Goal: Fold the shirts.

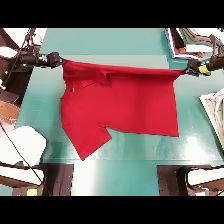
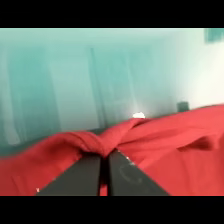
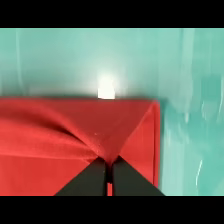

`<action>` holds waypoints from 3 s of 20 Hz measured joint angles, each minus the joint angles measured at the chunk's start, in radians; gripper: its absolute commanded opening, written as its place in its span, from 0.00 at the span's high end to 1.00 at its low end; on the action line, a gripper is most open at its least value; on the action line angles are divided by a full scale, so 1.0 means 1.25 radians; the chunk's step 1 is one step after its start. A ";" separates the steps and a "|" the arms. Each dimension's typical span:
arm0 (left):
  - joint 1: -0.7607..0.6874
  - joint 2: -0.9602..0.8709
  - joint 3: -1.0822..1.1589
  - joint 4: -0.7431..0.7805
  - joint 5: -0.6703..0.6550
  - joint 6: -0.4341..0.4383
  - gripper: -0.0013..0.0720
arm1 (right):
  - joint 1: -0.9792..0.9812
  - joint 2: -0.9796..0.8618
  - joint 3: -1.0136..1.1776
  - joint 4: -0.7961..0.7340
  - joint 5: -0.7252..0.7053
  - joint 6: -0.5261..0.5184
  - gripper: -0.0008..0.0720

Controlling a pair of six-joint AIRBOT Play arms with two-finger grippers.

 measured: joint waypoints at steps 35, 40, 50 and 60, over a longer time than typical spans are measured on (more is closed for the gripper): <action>0.060 0.456 -0.771 0.306 -0.300 -0.208 0.15 | 0.084 0.330 -0.385 -0.163 0.080 0.017 0.58; 0.060 0.489 -0.860 0.211 -0.260 -0.198 0.15 | 0.084 0.342 -0.372 -0.163 0.078 0.014 0.58; -0.056 0.495 -0.879 0.114 -0.148 -0.171 0.94 | 0.049 0.346 -0.399 -0.131 0.136 -0.013 0.58; -0.069 0.495 -0.796 0.097 -0.224 -0.132 0.94 | -0.227 0.301 -0.724 0.009 0.151 -0.118 0.40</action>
